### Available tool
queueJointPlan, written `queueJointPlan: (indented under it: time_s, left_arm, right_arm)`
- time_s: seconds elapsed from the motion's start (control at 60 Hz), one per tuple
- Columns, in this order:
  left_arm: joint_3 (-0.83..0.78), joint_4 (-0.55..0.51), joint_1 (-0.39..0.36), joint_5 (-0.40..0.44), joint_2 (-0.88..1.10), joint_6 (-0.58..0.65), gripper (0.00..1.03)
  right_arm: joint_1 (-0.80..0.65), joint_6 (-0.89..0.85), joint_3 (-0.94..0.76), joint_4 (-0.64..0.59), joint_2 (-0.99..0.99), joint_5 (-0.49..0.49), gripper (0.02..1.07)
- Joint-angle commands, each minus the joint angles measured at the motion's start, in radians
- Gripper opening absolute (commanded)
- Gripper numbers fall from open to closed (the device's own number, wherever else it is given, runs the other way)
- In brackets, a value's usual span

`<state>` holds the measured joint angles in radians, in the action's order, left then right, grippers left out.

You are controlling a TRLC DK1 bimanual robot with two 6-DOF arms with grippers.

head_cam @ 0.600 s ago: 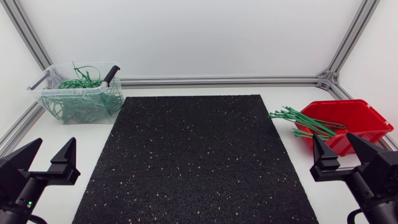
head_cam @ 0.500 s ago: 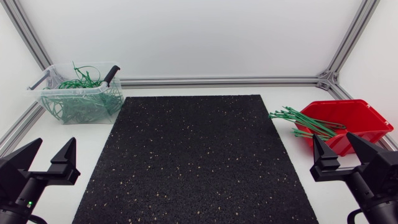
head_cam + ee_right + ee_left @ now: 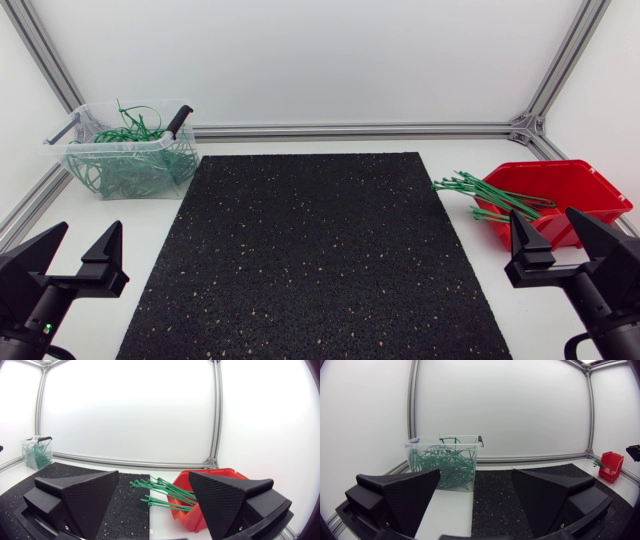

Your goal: Take a green cable tie from the red box, thread the tail through the head to close it, then place it in the transparent bin on the left.

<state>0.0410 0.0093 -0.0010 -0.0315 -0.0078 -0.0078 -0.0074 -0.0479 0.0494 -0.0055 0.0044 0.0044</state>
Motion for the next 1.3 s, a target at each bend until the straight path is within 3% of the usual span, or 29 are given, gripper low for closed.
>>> queueJointPlan:
  time_s: [0.0, 0.283, 0.567, 0.717, 0.967, 1.15, 1.217, 1.283]
  left_arm:
    - [-0.039, -0.014, 0.006, -0.007, -0.004, -0.014, 0.99]
    - [-0.039, -0.014, 0.006, -0.007, -0.004, -0.014, 0.99]
    - [-0.039, -0.014, 0.007, -0.007, -0.004, -0.014, 0.99]
    - [-0.039, -0.012, 0.007, -0.007, -0.004, -0.014, 0.99]
    - [-0.039, -0.012, 0.007, -0.007, -0.004, -0.014, 0.99]
    - [-0.039, -0.012, 0.007, -0.007, -0.004, -0.014, 0.99]
    - [-0.039, -0.012, 0.007, -0.007, -0.004, -0.014, 0.99]
    - [-0.039, -0.012, 0.006, -0.007, -0.004, -0.014, 0.99]
  right_arm:
    - [0.000, 0.023, 0.073, -0.007, -0.011, 0.009, 1.04]
    - [-0.003, 0.023, 0.237, -0.042, 0.066, 0.026, 1.04]
    - [-0.013, 0.022, 0.515, -0.091, 0.335, 0.052, 1.04]
    - [-0.055, 0.020, 0.759, -0.234, 0.566, 0.043, 1.04]
    - [-0.152, 0.002, 1.081, -0.536, 0.902, -0.092, 1.04]
    - [-0.203, -0.222, 1.250, -0.732, 1.134, -0.139, 1.03]
    - [-0.200, -0.388, 1.282, -0.794, 1.195, -0.142, 1.03]
    - [-0.204, -0.412, 1.301, -0.823, 1.232, -0.139, 1.03]
